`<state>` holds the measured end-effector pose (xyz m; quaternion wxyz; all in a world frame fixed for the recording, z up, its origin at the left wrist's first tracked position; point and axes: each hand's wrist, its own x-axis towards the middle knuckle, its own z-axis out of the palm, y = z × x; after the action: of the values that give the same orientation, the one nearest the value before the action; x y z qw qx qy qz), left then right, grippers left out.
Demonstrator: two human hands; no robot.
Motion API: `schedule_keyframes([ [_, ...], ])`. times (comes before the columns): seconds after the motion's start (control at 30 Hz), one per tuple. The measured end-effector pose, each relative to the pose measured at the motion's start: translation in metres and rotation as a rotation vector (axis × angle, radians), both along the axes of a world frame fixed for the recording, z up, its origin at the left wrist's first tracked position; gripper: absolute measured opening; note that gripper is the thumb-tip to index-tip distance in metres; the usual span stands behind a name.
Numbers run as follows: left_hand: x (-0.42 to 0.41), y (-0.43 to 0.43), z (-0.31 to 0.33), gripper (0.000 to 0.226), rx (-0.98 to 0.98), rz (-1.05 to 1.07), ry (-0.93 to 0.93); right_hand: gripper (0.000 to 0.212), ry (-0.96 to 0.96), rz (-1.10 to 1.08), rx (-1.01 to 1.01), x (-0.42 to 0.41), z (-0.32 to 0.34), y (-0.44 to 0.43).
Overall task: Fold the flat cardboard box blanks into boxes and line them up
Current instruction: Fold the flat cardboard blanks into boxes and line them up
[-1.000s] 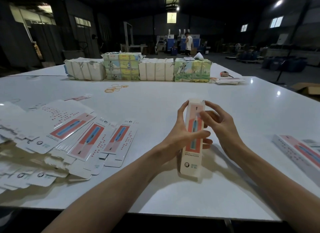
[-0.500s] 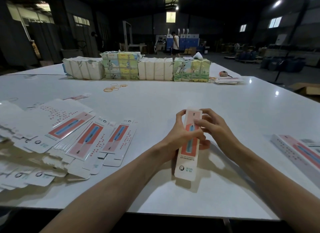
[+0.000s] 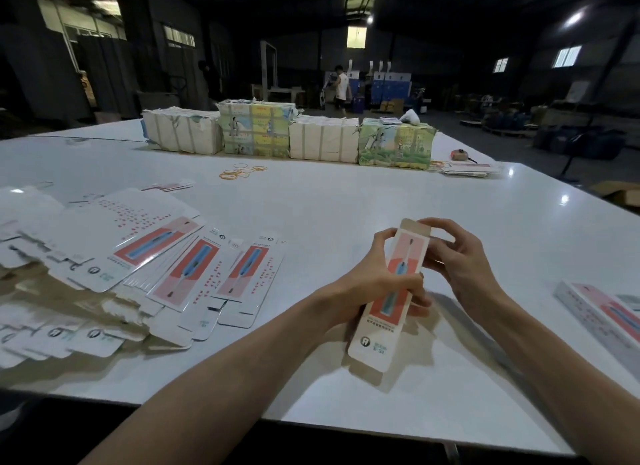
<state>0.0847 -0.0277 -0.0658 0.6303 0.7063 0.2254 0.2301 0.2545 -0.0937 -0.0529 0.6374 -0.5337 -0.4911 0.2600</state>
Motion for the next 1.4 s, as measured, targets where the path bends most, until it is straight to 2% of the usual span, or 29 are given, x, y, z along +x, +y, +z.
schedule_keyframes([
  [0.1,0.000,-0.001,0.000,0.089,0.009,-0.003,0.013,0.020,-0.075,-0.030,0.035,-0.003,0.000,-0.002],
  [0.2,0.001,-0.001,0.001,0.090,-0.013,-0.019,-0.005,0.021,-0.058,-0.035,0.046,-0.003,0.003,-0.003],
  [0.4,0.002,-0.001,0.002,0.087,0.040,-0.008,-0.002,0.026,0.203,0.113,-0.012,-0.001,0.013,-0.005],
  [0.53,0.001,0.000,0.001,0.085,0.074,-0.020,0.007,0.031,0.302,0.073,-0.050,-0.002,0.012,-0.003],
  [0.63,0.002,0.001,-0.001,0.085,0.084,-0.049,-0.003,0.023,0.312,0.050,-0.068,-0.001,0.012,-0.002],
  [0.9,0.006,0.007,-0.005,0.104,0.159,-0.042,-0.069,0.021,0.327,0.023,-0.061,0.004,0.015,-0.006],
  [1.13,0.006,0.006,-0.007,0.110,0.215,-0.012,-0.081,0.017,0.314,0.082,-0.051,0.010,0.017,-0.007],
  [1.4,0.003,0.001,-0.004,0.107,0.102,-0.039,-0.095,0.020,0.259,0.173,-0.069,0.021,0.018,-0.007],
])
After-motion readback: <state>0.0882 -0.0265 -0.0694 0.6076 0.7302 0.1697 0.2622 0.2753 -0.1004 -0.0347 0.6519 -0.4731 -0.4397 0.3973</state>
